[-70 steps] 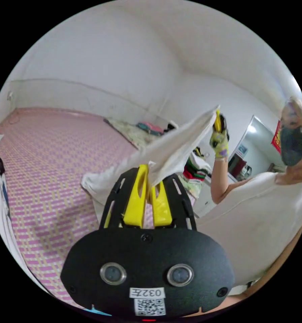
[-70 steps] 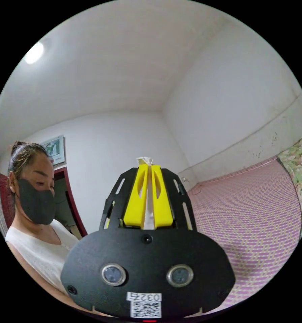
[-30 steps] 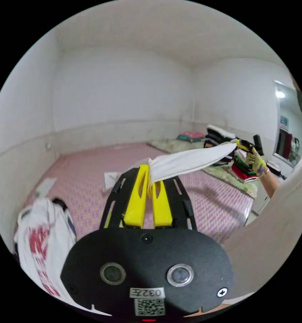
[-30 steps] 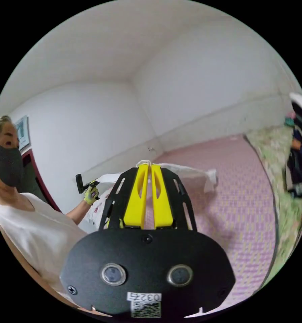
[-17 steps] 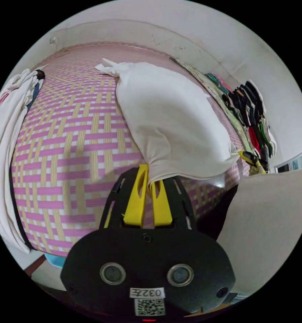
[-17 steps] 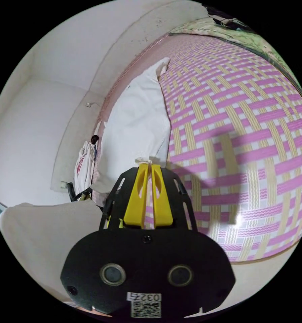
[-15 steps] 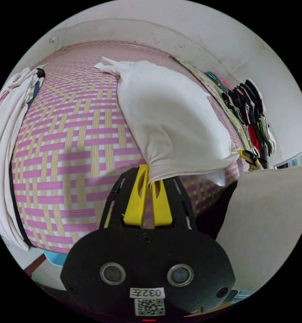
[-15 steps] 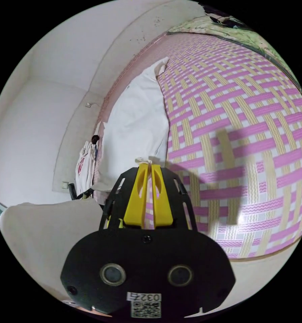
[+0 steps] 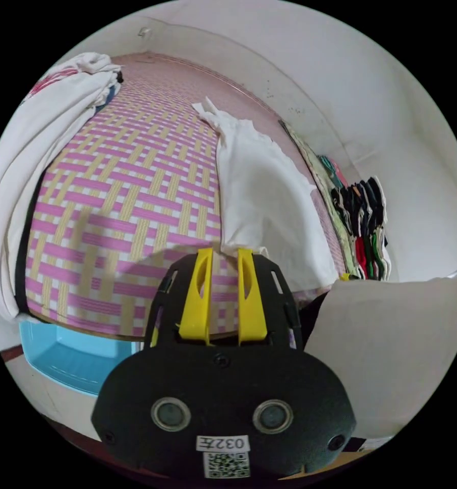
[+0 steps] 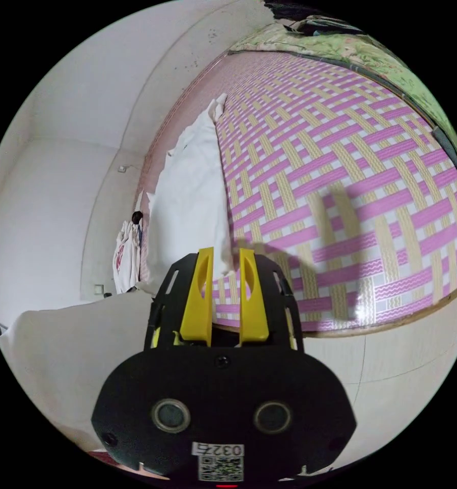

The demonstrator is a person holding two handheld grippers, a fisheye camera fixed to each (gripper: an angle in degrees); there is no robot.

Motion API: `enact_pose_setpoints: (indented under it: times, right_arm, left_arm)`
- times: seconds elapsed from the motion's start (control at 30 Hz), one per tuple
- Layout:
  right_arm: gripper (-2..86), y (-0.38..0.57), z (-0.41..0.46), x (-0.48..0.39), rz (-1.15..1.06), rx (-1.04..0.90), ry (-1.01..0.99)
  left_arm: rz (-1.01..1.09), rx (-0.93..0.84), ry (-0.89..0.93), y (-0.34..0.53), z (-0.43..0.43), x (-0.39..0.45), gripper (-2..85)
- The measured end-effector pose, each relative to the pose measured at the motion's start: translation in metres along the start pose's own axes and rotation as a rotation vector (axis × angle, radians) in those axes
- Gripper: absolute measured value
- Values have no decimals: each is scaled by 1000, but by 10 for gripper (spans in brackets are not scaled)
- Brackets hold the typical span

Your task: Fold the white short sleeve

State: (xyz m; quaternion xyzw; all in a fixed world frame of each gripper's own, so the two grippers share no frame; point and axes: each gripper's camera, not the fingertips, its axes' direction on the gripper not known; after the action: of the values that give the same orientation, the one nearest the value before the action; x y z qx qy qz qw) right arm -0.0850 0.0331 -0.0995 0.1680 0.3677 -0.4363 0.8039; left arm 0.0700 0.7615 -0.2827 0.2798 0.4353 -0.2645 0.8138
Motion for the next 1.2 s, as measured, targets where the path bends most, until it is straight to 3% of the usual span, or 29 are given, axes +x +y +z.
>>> enact_pose_setpoints:
  times: [0.2, 0.47, 0.6, 1.0, 1.2]
  right_arm:
    - [81, -6, 6, -5, 6, -16, -6]
    - [28, 6, 26, -8, 13, -83, 71]
    - [-5, 16, 21, -9, -8, -83, 114]
    - [6, 68, -7, 10, 58, -171, 132]
    - [60, 23, -46, 2, 29, 38, 113]
  left_arm:
    - [-151, 162, 47, 4, -34, -29, 33]
    - [7, -31, 88, -4, 12, 2, 3]
    - [38, -133, -18, -2, 29, 7, -8]
    - [-20, -182, 34, 28, 5, -14, -9]
    - [41, -95, 58, -5, -10, 9, -9]
